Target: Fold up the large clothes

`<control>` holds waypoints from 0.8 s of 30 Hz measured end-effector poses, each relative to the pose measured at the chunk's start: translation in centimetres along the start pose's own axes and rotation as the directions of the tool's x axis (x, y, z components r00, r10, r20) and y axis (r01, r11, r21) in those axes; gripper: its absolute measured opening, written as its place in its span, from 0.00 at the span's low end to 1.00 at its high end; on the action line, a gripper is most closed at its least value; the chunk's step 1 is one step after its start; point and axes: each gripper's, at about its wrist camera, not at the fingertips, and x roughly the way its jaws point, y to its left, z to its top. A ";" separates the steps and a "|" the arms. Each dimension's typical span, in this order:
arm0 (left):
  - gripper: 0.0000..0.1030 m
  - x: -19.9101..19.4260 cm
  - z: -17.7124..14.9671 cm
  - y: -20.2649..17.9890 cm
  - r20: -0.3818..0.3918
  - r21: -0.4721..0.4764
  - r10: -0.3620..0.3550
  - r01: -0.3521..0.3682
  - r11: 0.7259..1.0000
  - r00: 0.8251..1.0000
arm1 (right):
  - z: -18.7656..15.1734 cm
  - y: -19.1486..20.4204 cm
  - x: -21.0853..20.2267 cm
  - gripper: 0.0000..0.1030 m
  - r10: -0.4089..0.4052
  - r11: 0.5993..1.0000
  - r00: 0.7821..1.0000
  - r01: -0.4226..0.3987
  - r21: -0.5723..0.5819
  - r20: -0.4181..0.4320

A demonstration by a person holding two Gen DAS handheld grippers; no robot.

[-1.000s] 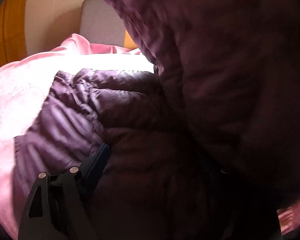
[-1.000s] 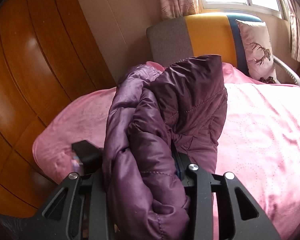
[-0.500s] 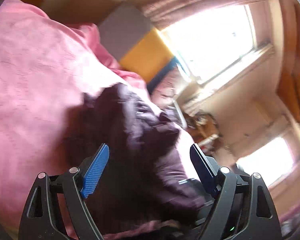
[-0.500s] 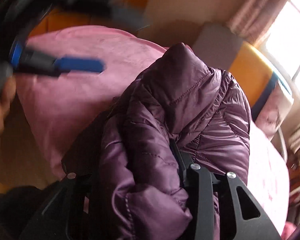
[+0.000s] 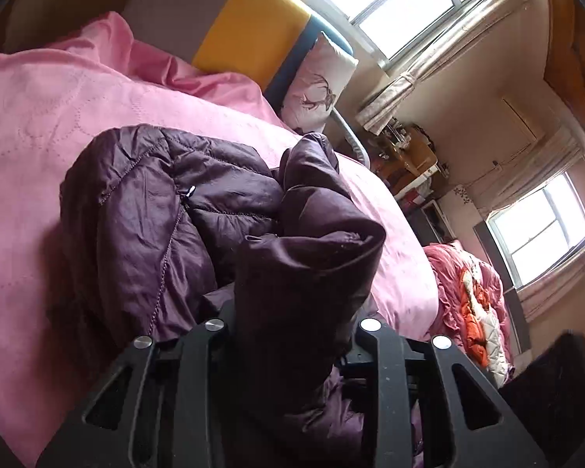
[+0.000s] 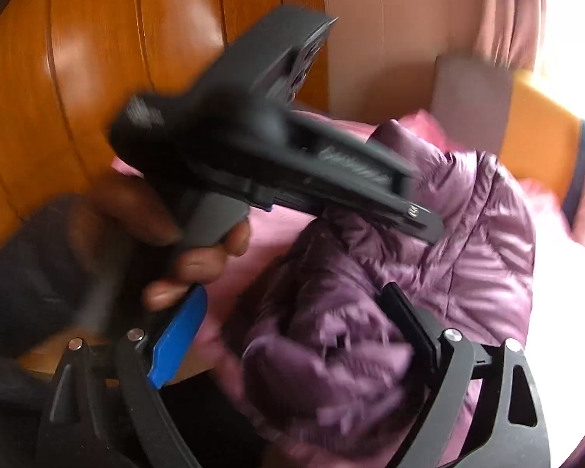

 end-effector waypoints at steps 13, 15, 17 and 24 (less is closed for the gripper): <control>0.20 -1.3 1.1 1.3 -0.075 -0.037 0.036 -0.039 0.999 0.997 | -4.8 -7.9 -3.6 0.52 0.012 0.987 1.000 -0.013 0.161 0.012; 0.20 -2.1 0.9 2.1 -0.086 -0.077 0.064 -0.071 0.995 0.994 | -4.9 -5.4 -1.1 0.53 -0.013 0.997 0.999 0.016 0.081 -0.044; 0.20 -2.8 0.5 3.5 -0.098 -0.151 0.091 -0.105 0.983 0.991 | -5.3 -3.4 2.2 0.53 -0.074 0.997 0.994 0.076 0.014 -0.085; 0.30 -3.7 -2.3 7.8 -0.014 -0.432 0.231 -0.214 0.876 0.973 | -6.5 -0.2 7.6 0.53 -0.213 0.966 0.975 0.200 -0.160 -0.063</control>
